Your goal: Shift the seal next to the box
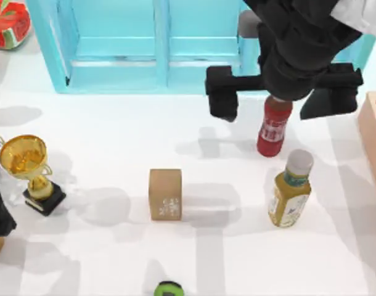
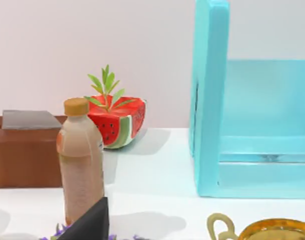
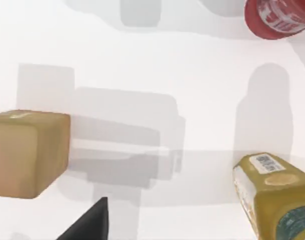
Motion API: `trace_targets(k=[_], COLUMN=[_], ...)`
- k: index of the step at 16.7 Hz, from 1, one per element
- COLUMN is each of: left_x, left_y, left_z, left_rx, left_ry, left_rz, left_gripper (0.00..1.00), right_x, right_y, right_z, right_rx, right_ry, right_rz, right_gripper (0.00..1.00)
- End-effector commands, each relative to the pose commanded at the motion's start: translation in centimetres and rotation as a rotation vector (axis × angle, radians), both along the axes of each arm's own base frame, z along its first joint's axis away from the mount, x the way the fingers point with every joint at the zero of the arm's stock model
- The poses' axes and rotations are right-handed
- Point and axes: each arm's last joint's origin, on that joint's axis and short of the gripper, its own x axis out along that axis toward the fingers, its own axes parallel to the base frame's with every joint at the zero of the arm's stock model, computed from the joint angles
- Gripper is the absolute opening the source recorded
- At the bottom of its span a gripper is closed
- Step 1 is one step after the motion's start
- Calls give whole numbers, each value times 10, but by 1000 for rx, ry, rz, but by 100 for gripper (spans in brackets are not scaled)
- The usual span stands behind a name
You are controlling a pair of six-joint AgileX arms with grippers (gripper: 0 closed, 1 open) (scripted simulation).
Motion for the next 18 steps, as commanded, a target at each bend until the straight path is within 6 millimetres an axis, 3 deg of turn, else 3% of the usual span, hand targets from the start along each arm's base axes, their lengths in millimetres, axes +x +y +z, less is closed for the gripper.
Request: trace_targets(k=[4, 8, 12, 18], left_x=[0, 0, 0, 0], left_y=[0, 0, 0, 0], left_z=[0, 0, 0, 0], left_rx=[0, 0, 0, 0], left_ry=[0, 0, 0, 0], left_rz=[0, 0, 0, 0], left_gripper=[100, 100, 100, 100], right_x=[19, 21, 18, 18], right_y=[69, 115, 137, 140], right_z=[-33, -56, -63, -63], right_rx=[-79, -95, -67, -57], right_ry=[162, 243, 268, 270], right_rz=[-18, -52, -79, -84], right_gripper=[100, 100, 100, 100])
